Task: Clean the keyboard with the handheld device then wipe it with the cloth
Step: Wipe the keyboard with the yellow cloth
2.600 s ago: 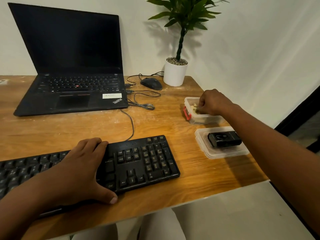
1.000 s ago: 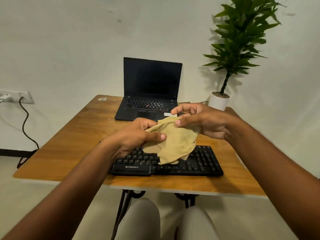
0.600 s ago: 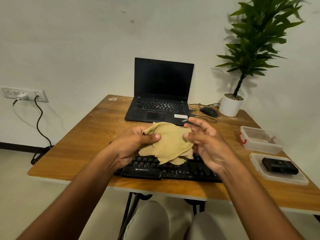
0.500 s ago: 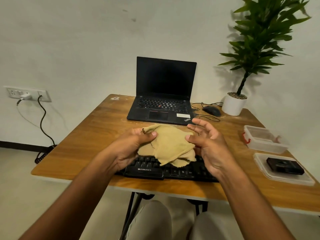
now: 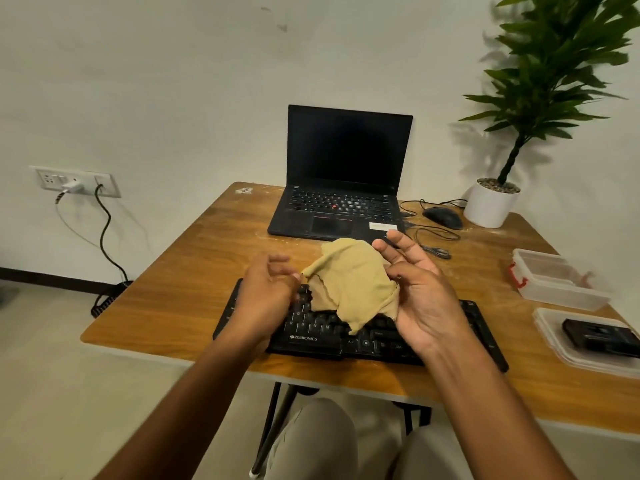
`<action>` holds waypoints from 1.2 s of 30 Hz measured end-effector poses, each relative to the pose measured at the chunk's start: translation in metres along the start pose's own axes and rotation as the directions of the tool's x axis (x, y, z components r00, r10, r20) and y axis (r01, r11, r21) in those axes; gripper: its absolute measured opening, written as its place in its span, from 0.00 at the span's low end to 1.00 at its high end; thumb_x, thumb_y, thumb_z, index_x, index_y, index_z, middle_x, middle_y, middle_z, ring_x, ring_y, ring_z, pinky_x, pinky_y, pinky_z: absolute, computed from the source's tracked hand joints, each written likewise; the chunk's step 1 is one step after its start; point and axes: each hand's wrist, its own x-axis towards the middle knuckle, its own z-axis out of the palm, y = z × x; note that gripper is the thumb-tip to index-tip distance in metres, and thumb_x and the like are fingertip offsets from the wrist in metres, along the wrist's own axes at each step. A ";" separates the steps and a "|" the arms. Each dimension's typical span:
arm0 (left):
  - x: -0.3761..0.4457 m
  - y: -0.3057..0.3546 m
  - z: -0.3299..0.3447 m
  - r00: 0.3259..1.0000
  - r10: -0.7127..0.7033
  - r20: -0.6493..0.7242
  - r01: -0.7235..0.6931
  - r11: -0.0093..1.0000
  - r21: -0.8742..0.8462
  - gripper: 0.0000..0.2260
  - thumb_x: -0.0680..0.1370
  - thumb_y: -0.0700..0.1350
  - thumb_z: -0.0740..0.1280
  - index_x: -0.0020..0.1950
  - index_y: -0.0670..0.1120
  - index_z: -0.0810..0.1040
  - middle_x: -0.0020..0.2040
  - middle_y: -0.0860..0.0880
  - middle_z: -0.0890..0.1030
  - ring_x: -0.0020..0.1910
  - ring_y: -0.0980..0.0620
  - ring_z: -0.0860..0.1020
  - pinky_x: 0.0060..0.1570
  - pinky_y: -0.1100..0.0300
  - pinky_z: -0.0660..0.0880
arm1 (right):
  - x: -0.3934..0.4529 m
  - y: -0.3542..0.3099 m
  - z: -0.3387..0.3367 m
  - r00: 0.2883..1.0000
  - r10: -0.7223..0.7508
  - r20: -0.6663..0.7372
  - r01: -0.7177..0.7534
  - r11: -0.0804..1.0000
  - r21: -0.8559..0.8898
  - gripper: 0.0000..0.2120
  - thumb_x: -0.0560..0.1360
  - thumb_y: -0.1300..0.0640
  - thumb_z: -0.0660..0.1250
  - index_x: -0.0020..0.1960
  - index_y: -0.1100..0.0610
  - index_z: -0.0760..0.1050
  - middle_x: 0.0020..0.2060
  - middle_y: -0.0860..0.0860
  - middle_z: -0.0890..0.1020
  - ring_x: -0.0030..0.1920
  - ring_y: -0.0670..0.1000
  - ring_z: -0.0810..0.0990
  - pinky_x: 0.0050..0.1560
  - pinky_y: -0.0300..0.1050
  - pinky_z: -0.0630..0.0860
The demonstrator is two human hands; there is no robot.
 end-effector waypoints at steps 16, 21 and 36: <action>0.006 0.013 -0.020 0.937 -0.039 0.348 0.146 0.947 -0.288 0.16 0.77 0.38 0.71 0.64 0.40 0.79 0.57 0.41 0.85 0.56 0.44 0.84 0.53 0.50 0.83 | 0.013 0.016 0.035 0.984 0.178 0.019 -0.176 0.980 -0.095 0.20 0.77 0.72 0.63 0.66 0.58 0.77 0.55 0.59 0.85 0.47 0.51 0.86 0.43 0.48 0.84; 0.010 0.014 -0.033 0.969 -0.045 0.245 0.125 0.938 -0.323 0.12 0.76 0.35 0.73 0.58 0.36 0.80 0.51 0.40 0.87 0.46 0.47 0.86 0.36 0.60 0.83 | 0.008 0.025 0.036 0.913 0.406 0.038 -0.404 0.914 -0.035 0.22 0.71 0.64 0.74 0.63 0.68 0.76 0.58 0.63 0.84 0.56 0.60 0.85 0.53 0.59 0.84; 0.033 -0.008 -0.074 0.979 0.168 0.112 -0.193 0.946 0.262 0.14 0.78 0.49 0.73 0.64 0.52 0.81 0.56 0.56 0.84 0.56 0.59 0.81 0.54 0.61 0.78 | 0.040 0.059 0.049 0.967 0.221 -0.130 -0.253 0.899 -0.356 0.16 0.73 0.64 0.74 0.60 0.59 0.80 0.52 0.58 0.87 0.51 0.58 0.86 0.47 0.57 0.84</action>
